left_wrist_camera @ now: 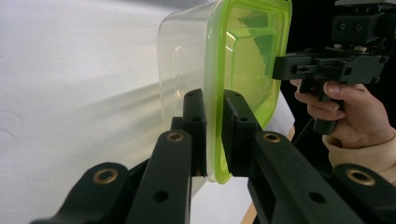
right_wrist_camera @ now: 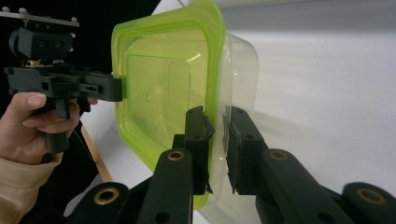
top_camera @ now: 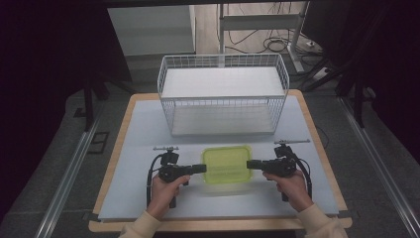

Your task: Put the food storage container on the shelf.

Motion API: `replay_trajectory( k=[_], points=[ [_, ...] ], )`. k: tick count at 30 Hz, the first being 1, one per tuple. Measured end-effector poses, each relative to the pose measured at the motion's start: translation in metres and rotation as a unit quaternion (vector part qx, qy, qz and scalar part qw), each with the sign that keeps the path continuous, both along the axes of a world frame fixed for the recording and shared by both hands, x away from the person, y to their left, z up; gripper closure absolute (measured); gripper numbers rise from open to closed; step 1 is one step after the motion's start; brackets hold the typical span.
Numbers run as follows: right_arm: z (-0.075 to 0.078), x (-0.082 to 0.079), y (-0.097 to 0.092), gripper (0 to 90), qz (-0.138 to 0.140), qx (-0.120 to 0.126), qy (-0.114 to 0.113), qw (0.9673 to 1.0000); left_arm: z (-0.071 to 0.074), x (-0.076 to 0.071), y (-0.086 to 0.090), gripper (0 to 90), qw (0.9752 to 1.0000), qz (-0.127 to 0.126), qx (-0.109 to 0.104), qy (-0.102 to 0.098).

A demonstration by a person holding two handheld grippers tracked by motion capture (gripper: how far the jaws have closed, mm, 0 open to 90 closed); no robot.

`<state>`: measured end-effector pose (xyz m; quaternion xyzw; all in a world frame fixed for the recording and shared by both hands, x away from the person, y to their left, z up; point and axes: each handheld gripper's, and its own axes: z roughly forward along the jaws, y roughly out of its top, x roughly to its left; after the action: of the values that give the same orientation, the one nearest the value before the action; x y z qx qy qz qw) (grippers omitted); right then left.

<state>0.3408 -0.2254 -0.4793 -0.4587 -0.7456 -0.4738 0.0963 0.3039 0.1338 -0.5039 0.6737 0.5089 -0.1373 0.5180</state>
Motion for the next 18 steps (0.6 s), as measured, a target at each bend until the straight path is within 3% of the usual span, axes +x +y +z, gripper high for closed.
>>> replay_trajectory(
  k=[18],
  points=[
    [0.022,-0.001,0.006,79.7,0.008,0.007,-0.035,0.9993,0.022,0.0,0.007,81.6,0.9996,0.005,-0.004,-0.027]
  ],
)
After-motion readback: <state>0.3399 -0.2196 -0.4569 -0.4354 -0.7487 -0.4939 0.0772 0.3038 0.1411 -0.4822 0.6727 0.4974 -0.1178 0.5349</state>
